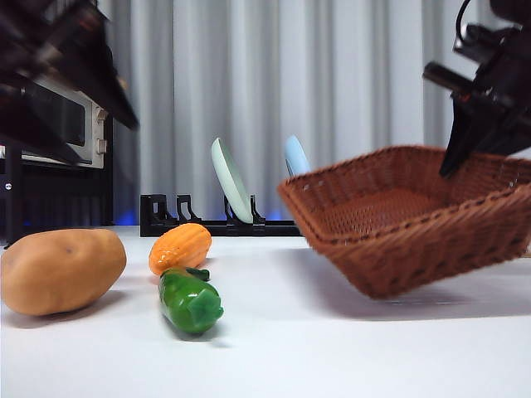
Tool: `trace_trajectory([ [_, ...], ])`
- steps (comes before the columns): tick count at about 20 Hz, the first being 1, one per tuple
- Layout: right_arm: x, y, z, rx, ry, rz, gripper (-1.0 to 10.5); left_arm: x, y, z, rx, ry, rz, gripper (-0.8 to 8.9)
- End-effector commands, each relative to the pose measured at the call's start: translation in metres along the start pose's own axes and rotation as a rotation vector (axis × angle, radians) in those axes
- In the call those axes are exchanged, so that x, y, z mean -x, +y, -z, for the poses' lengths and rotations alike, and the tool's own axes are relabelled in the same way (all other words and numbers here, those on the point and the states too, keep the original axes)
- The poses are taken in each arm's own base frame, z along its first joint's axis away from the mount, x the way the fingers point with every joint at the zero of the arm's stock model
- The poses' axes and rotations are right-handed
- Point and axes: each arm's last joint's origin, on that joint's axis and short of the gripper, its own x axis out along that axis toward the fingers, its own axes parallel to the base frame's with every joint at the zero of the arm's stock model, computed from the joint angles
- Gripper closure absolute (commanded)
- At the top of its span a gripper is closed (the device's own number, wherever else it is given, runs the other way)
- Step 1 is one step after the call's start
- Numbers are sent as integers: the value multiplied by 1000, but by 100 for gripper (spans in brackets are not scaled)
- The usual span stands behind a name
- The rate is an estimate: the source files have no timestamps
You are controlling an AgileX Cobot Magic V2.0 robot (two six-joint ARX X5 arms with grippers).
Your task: Pick up the basket,pick up the corn from the table,pick up the potato from the table,pick up the cucumber from the table,put all items into the basket
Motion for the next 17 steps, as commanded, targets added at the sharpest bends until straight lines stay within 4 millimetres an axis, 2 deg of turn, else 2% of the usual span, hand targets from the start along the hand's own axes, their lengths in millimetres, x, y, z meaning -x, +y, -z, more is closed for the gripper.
trace_trajectory([
  [1, 12, 3, -2, 1, -40, -11, 962, -27, -8, -13, -17, 50, -39, 364],
  [5, 26, 8, -1, 13, -72, -14, 962, -81, -20, -32, -60, 133, -118, 365],
  [9, 30, 10, -1, 14, -76, -14, 962, -126, -15, -28, -69, 201, -164, 366],
  [13, 29, 9, 0, 10, -63, -13, 963, -144, -13, -25, -77, 184, -158, 381],
  [14, 29, 9, 0, 10, -64, -13, 962, -144, -13, -25, -79, 184, -157, 431],
  [16, 29, 9, 0, 10, -63, -13, 962, -144, -13, -24, -107, 196, -151, 793],
  [17, 29, 9, 0, 10, -64, -13, 963, -144, -13, -24, -124, 199, -143, 818],
])
